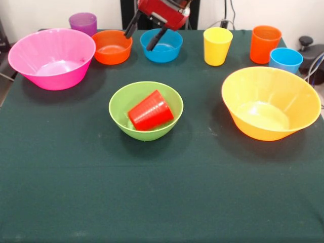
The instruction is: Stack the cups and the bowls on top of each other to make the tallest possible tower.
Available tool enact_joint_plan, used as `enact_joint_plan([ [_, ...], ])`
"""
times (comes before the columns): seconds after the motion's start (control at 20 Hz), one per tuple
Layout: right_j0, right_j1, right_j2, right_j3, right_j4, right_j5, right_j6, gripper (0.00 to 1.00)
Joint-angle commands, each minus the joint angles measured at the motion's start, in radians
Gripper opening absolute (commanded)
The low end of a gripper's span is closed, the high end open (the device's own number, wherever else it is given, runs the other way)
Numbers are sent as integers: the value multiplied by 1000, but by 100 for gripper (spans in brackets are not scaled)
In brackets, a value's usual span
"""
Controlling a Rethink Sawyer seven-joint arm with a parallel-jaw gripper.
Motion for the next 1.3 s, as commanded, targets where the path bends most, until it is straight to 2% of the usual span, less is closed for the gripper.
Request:
enact_joint_plan([
  [0.05, -13, 91, 78, -128, 53, -22, 154, 100],
  [0.65, 17, 155, 64, -216, 117, 13, 178, 100],
  [1.05, 12, 172, 75, -229, 148, 24, 161, 100],
  [1.3, 9, 191, 77, -269, 168, 52, 145, 100],
])
